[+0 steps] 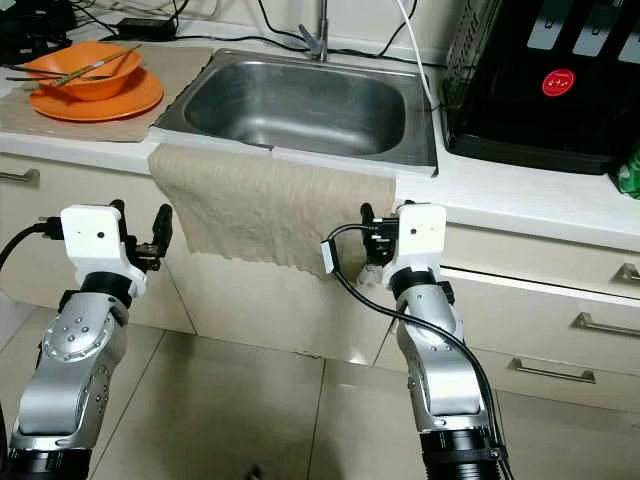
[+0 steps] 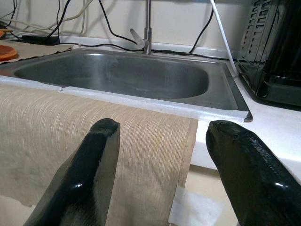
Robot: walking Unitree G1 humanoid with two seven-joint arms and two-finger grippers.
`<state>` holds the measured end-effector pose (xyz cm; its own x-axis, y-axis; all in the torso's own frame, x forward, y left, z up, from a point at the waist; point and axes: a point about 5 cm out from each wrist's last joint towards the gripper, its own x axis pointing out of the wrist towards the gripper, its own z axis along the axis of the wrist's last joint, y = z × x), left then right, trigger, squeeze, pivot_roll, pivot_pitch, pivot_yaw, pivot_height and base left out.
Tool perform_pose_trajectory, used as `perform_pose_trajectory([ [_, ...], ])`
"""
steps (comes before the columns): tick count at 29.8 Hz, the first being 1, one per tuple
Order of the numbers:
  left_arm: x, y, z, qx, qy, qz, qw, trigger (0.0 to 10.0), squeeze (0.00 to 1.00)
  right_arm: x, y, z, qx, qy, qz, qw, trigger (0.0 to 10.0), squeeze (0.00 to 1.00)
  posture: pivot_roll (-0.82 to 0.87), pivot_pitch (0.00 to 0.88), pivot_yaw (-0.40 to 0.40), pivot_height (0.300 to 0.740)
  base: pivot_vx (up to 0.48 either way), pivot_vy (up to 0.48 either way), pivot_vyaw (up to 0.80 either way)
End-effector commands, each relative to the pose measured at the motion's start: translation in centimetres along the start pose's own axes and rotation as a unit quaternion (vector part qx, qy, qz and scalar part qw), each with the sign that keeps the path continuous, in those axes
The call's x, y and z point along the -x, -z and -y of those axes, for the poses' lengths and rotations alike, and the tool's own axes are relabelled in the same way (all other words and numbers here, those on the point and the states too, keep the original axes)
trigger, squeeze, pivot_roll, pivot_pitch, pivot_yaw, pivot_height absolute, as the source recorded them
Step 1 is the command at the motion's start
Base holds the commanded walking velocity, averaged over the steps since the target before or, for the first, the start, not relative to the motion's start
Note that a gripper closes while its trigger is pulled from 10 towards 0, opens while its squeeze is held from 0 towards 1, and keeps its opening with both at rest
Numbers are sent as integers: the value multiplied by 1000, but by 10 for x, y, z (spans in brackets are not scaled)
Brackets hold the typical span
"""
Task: Kitchen organization
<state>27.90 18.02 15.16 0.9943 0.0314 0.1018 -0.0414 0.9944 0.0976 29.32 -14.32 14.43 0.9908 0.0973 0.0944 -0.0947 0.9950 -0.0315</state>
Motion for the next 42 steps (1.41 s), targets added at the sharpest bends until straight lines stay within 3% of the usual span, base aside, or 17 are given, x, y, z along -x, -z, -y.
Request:
perform_pose_trajectory([
  [1, -1, -6, 3, -3, 7, 12, 1000, 10000, 0, -1, -4, 1, 2, 3, 8, 1000, 10000, 0, 7, 0, -24, 740, 0, 0, 0],
  [6, -1, -6, 4, -9, 9, 12, 1000, 10000, 0, -2, -4, 2, -7, 6, 4, 1000, 10000, 0, 0, 0, 0, 740, 0, 0, 0],
  [13, -16, -7, -2, -26, -25, -19, 999, 10000, 0, -9, 3, 2, -9, 26, -9, 1000, 10000, 0, 29, 0, -24, 740, 0, 0, 0],
  [25, -10, -5, -5, -44, -33, -30, 998, 10000, 0, -11, 8, -1, -17, 29, -17, 999, 10000, 0, 48, 0, -21, 740, 0, 0, 0],
  [30, -6, 1, -2, -52, -25, -34, 998, 10000, 0, -16, 1, 0, 1, 18, -15, 1000, 10000, 0, 16, 0, -72, 740, 0, 0, 0],
  [35, -4, 3, 6, -42, -22, -27, 999, 10000, 0, -18, -11, 6, 31, 0, -12, 999, 10000, 0, -31, 5, -109, 740, 0, 0, 0],
  [42, 2, 5, 6, -26, -27, -39, 999, 10000, 0, -16, -13, 10, 16, 13, -7, 1000, 10000, 0, -14, 4, -84, 740, 0, 0, 0],
])
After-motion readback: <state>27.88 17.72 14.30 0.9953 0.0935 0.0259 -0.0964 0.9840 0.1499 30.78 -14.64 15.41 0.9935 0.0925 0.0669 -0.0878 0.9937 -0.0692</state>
